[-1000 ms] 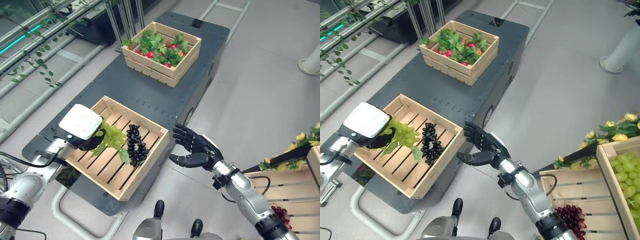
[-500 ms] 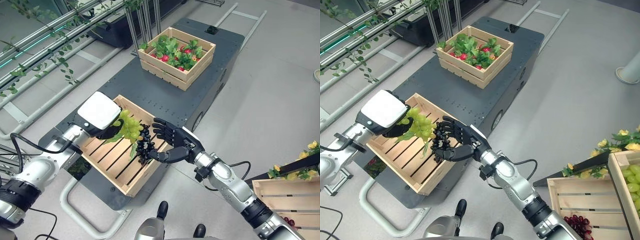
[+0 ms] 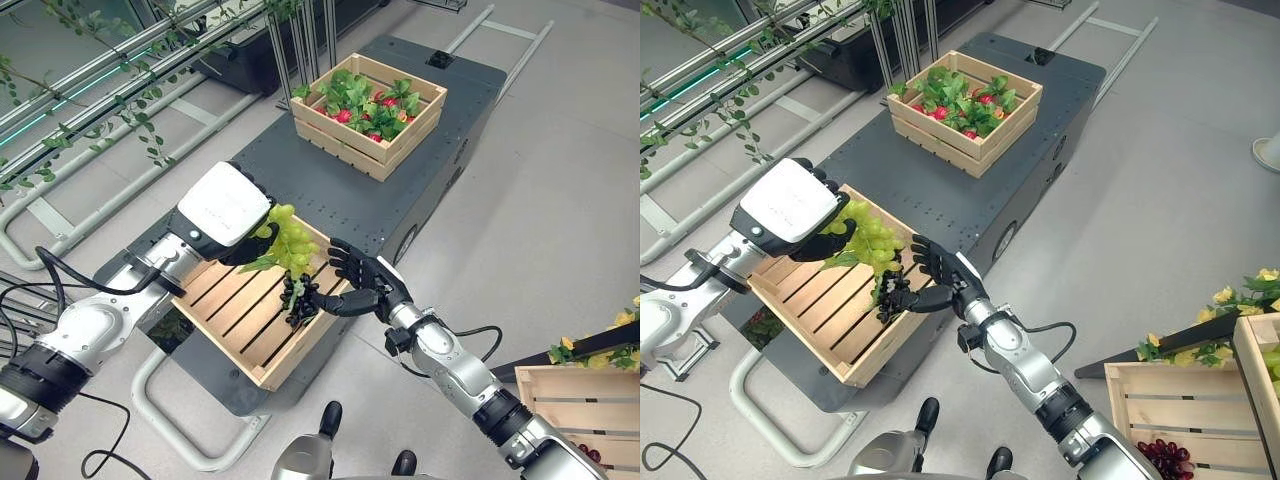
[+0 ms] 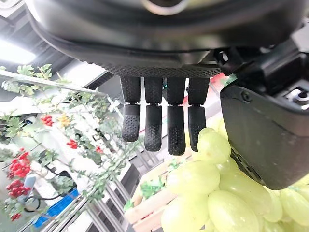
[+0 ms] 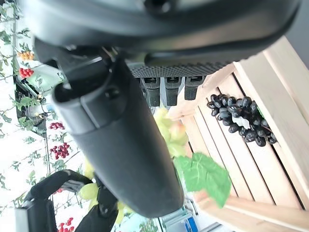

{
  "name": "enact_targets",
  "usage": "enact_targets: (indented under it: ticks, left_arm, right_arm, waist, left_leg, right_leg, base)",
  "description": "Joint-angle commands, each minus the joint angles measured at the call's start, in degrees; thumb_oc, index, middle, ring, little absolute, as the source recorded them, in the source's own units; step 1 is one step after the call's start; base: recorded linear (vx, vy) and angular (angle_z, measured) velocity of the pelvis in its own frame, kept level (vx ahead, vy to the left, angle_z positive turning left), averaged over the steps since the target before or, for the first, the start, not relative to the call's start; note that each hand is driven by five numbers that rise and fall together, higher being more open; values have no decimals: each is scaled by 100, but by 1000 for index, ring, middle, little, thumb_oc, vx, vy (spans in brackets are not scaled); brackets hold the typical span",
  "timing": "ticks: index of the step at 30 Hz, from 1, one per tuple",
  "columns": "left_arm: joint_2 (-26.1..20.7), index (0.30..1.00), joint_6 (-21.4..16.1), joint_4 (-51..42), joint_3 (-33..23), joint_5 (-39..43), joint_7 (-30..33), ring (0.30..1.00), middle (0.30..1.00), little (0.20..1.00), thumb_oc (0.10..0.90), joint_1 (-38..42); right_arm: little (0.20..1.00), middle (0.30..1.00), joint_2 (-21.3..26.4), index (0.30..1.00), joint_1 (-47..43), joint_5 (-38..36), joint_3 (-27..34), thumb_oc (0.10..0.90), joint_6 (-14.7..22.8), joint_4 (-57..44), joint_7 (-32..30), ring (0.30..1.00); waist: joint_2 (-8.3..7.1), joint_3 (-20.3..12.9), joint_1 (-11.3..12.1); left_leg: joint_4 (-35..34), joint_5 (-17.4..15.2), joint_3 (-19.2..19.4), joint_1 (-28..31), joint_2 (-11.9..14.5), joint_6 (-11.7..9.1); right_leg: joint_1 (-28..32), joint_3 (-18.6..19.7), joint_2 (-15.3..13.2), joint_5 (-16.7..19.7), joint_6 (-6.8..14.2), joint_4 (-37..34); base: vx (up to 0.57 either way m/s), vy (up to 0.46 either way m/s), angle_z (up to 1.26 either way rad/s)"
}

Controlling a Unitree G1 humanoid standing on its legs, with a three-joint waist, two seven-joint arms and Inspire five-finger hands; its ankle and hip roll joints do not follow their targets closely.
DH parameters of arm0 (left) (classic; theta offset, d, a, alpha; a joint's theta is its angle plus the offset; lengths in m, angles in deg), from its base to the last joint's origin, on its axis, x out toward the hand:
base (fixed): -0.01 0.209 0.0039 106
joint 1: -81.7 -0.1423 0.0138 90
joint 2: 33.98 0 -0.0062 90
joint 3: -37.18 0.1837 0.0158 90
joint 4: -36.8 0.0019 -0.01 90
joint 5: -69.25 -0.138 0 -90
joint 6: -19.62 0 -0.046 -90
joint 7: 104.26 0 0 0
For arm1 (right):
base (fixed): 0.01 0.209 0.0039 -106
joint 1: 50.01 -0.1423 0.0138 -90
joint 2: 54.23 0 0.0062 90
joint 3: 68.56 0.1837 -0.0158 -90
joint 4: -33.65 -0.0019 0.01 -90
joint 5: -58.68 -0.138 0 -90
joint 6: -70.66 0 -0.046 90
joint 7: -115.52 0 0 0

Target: Pick up the fruits from the basket on one side to the basket on the other side

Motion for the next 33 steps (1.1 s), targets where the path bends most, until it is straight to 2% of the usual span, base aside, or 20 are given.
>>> enact_targets:
  ticks: [1, 9, 15, 17, 33]
  left_arm:
    - [-22, 300, 251, 276, 4, 392, 295, 300, 300, 300, 400, 734]
    - [24, 300, 188, 189, -100, 398, 304, 300, 300, 300, 400, 561]
    - [141, 300, 181, 244, 8, 404, 370, 300, 300, 300, 400, 611]
    - [219, 300, 168, 285, 3, 404, 435, 300, 300, 300, 400, 575]
    - [560, 300, 102, 284, 211, 407, 447, 300, 300, 300, 400, 845]
  right_arm:
    - [900, 900, -323, 900, -194, 157, 21, 800, 578, -65, -260, 900]
    - [900, 900, -398, 900, -260, 62, 114, 800, 655, -128, -316, 900]
    - [900, 900, -509, 900, -397, -591, 127, 800, 837, -361, -95, 900]
    - [900, 900, -590, 900, -387, -839, 146, 800, 876, -424, 15, 900]
    - [900, 900, -738, 900, -619, -1340, 15, 800, 1003, -544, 966, 900]
  waist:
    - [159, -1200, 16]
    - [179, -1203, 30]
    - [162, -1211, 41]
    - [157, -1213, 40]
    - [70, -1274, 92]
  left_leg:
    - [-15, -496, 100, 222, -306, -171]
    - [-15, -484, 95, 214, -321, -165]
    - [-15, -470, 78, 205, -326, -156]
    - [-15, -473, 77, 209, -326, -145]
    - [-15, -466, 35, 205, -338, -125]
  right_leg:
    - [-297, 0, -199, 475, 166, 12]
    - [-302, 13, -213, 484, 165, 10]
    - [-306, -4, -217, 495, 162, 11]
    - [-308, -4, -219, 496, 162, 11]
    - [-292, -50, -219, 475, 154, 13]
  base:
    - [0, 0, 0]
    - [0, 0, 0]
    - [0, 0, 0]
    - [0, 0, 0]
    - [0, -2, 1]
